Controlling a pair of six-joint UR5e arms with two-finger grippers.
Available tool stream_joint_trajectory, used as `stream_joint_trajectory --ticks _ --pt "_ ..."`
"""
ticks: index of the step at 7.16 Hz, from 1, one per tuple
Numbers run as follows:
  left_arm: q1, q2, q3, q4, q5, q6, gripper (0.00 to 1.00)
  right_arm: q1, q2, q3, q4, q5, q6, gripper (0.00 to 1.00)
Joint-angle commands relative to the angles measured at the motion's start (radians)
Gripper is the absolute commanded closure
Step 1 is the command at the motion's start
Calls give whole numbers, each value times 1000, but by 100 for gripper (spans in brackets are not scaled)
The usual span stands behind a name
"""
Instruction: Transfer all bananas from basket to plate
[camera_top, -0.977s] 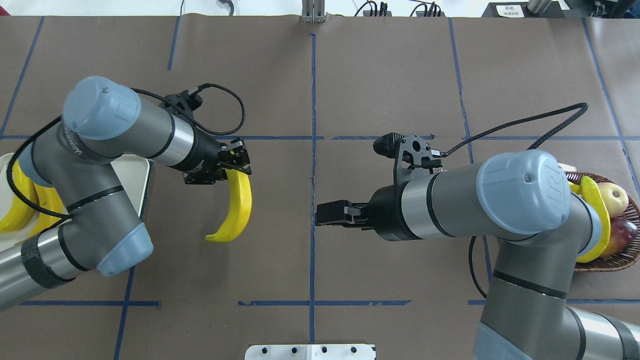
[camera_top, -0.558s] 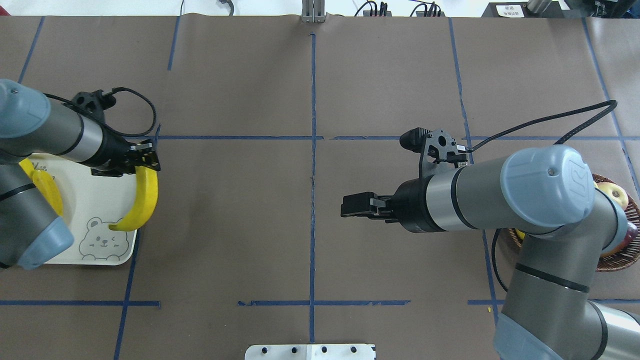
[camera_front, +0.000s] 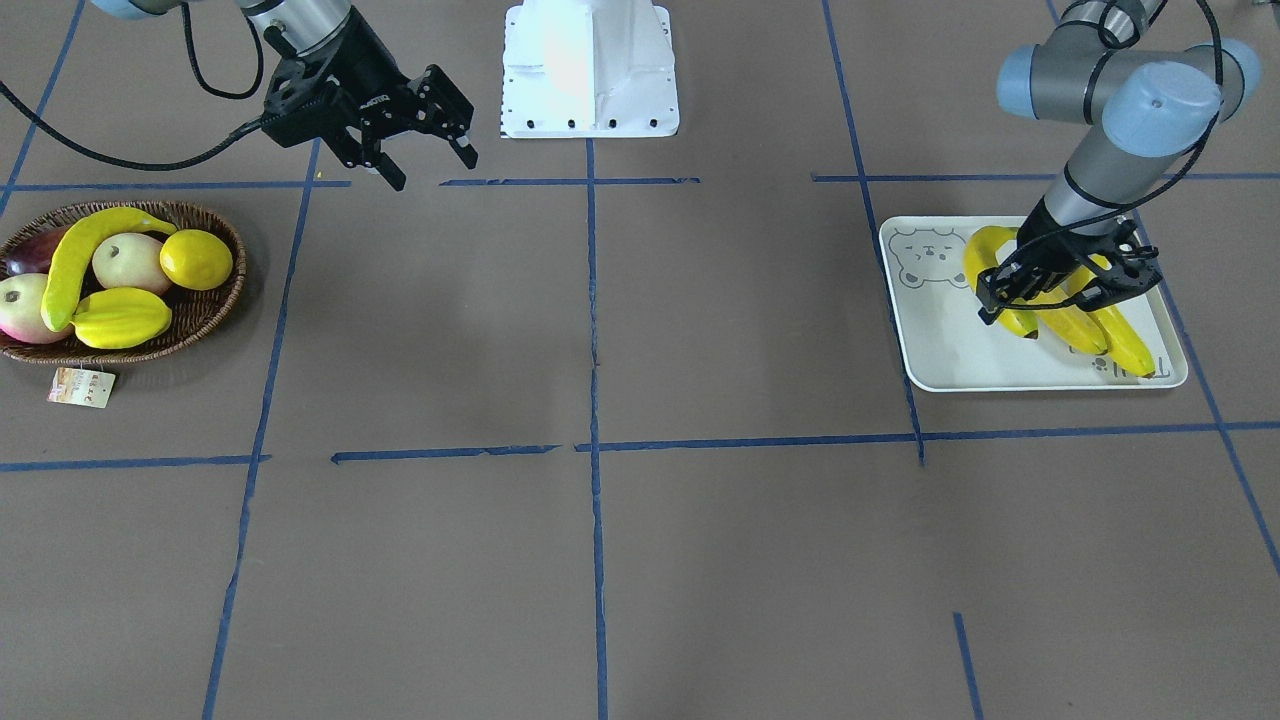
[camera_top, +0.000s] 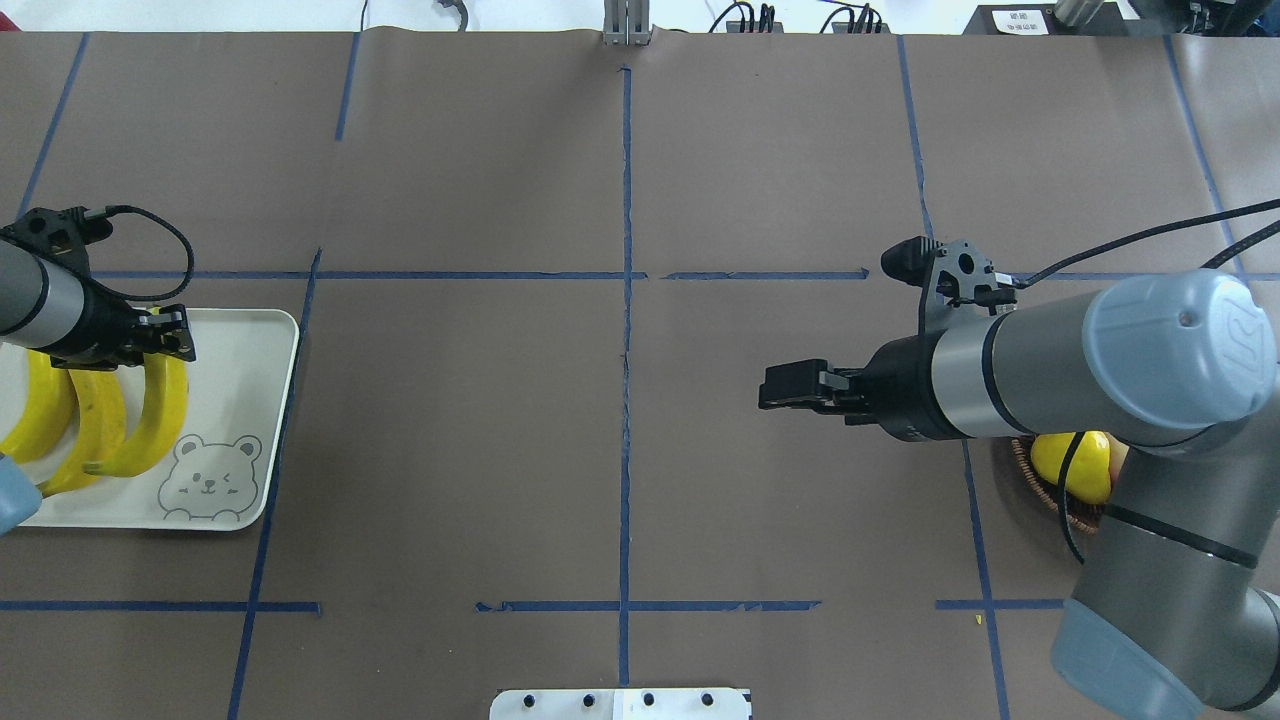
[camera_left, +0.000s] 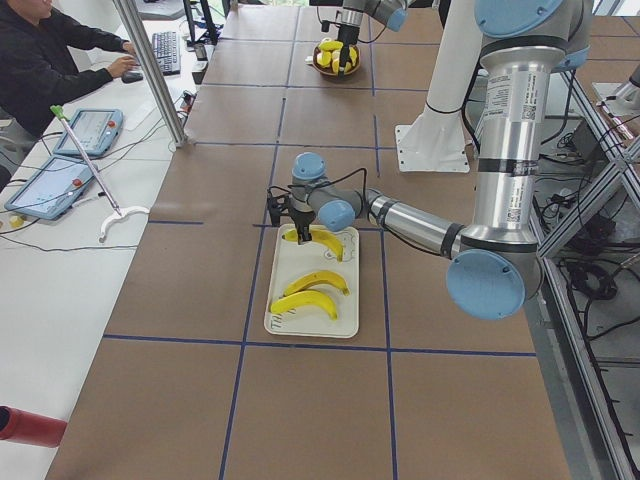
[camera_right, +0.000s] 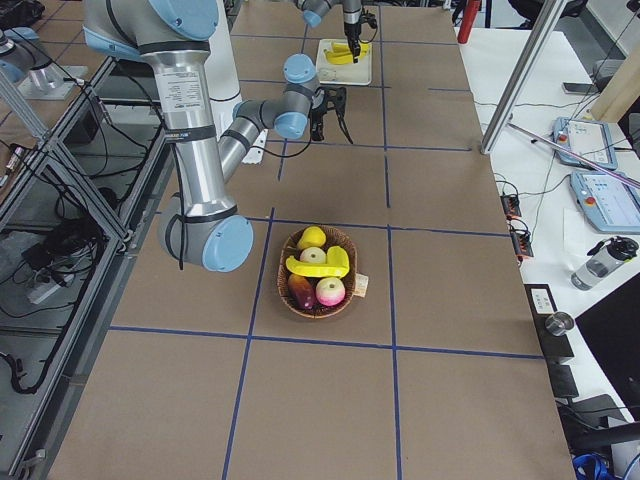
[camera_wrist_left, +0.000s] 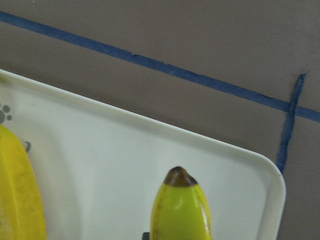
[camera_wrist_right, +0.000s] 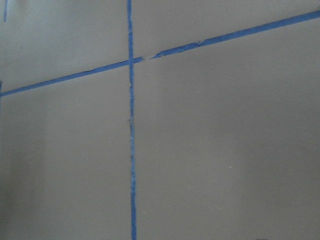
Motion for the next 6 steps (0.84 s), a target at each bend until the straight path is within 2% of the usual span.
stream_joint_trajectory --ticks 1,2,5,6 --pt "-2 39 -12 -24 19 48 1 76 -96 -4 7 50 -126 0" --pt "-1 48 -9 -50 43 61 0 116 -136 -9 9 60 -201 0" --pt "-2 36 -27 -50 27 58 0 312 -340 -23 10 178 -460 0" --pt "-1 28 -53 -45 24 52 0 347 -392 -32 12 184 -517 0"
